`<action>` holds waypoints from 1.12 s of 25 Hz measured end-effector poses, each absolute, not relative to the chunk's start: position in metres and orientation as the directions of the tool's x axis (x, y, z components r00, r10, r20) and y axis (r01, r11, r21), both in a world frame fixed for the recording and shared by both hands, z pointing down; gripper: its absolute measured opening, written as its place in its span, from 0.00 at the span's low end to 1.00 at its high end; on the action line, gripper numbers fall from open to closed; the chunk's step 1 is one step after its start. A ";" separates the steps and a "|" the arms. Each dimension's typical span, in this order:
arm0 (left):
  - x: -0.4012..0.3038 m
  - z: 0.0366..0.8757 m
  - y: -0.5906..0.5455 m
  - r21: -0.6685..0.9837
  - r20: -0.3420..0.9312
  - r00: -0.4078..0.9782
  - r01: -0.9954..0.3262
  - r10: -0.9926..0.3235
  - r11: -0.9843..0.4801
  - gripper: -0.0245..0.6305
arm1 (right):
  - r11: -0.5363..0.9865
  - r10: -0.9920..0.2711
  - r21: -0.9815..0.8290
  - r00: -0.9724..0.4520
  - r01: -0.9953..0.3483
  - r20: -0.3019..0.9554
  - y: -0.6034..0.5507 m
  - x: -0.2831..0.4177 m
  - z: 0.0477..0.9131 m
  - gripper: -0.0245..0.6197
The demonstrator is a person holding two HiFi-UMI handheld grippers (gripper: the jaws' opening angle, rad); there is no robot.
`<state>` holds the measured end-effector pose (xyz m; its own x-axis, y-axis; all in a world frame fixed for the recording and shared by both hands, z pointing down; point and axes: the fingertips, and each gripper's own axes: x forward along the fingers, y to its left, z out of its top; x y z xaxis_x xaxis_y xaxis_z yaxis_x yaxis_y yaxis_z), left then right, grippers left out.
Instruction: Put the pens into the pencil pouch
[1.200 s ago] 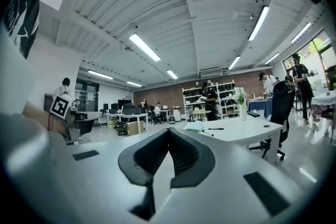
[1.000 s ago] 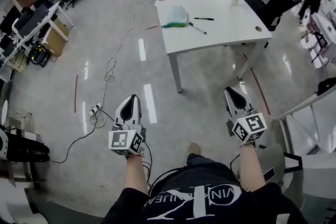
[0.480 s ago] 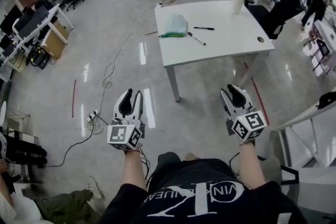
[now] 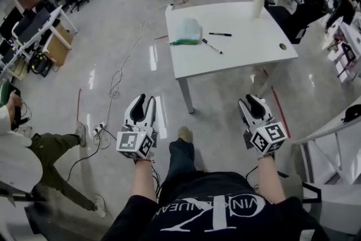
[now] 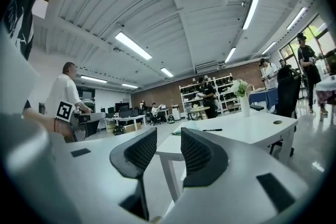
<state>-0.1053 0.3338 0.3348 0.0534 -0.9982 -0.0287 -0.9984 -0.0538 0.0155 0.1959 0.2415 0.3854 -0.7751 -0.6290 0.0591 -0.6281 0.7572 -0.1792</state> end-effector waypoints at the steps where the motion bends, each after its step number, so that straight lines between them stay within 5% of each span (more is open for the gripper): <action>1: -0.108 0.337 0.326 0.012 -0.028 0.060 -0.998 -0.998 -0.060 0.22 | 0.754 -0.633 -0.180 -0.772 -0.632 0.060 0.235 0.195 0.387 0.27; 28: -0.191 0.410 0.025 0.088 0.138 0.365 -0.931 -0.921 -0.355 0.22 | 0.617 -0.703 -0.235 -0.660 -0.751 0.265 0.046 0.078 0.451 0.28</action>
<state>-0.1909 0.0247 0.4104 0.3649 -0.9207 0.1384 -0.9305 -0.3555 0.0882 0.0781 0.0457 0.4510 -0.6599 -0.7031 0.2649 -0.7514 0.6168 -0.2346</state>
